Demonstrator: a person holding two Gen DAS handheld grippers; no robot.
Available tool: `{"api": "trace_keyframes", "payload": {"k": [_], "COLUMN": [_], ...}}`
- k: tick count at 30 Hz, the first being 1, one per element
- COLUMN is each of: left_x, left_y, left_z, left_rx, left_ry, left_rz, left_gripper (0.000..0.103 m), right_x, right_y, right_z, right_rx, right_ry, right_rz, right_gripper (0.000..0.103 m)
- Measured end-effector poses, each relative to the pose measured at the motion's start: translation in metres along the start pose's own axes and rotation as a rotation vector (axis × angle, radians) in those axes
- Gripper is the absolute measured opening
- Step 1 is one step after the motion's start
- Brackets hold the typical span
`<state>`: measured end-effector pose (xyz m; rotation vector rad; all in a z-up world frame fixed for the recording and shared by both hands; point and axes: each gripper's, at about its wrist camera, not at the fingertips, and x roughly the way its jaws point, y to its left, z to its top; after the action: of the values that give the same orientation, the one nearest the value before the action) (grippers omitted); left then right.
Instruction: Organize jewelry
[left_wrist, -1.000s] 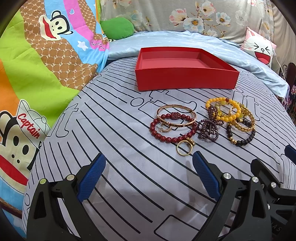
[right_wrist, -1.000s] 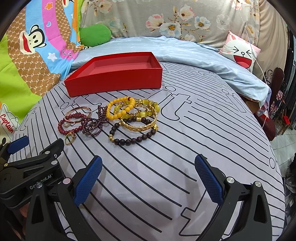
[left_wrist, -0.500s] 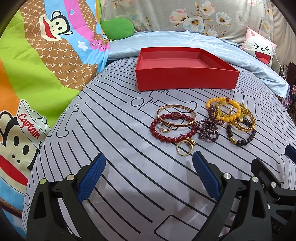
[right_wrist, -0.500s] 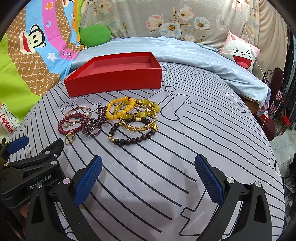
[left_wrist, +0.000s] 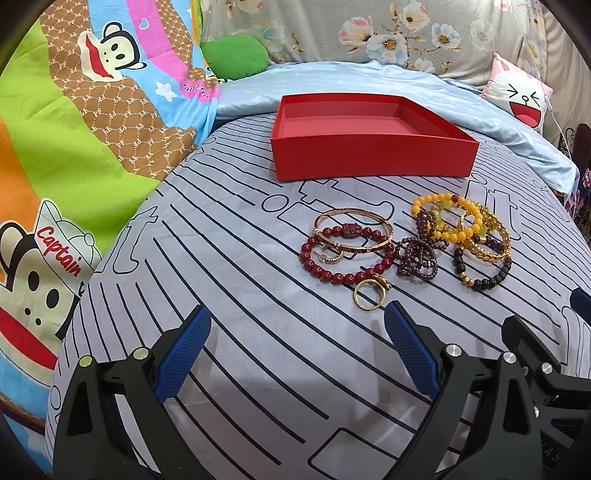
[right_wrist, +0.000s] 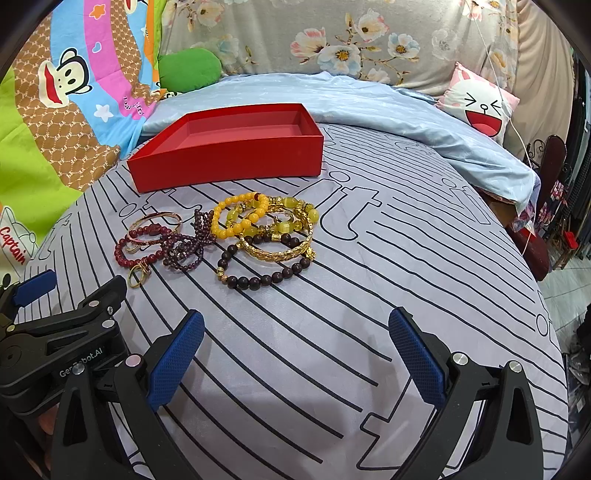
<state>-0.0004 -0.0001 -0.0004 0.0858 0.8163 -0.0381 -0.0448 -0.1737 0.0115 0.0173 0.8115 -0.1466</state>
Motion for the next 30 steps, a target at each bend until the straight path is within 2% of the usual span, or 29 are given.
{"api": "trace_keyframes", "payload": {"k": [30], "left_x": [0.0002], "left_y": [0.0015], "left_z": [0.0002], "left_rx": [0.001], "left_ry": [0.002], "left_rz": [0.001], "left_gripper": [0.090], "right_x": [0.0001], "right_y": [0.0007], "right_z": [-0.0001], "right_rx": [-0.002], "right_ry": [0.000], "right_rz": [-0.003], "right_gripper": [0.096]}}
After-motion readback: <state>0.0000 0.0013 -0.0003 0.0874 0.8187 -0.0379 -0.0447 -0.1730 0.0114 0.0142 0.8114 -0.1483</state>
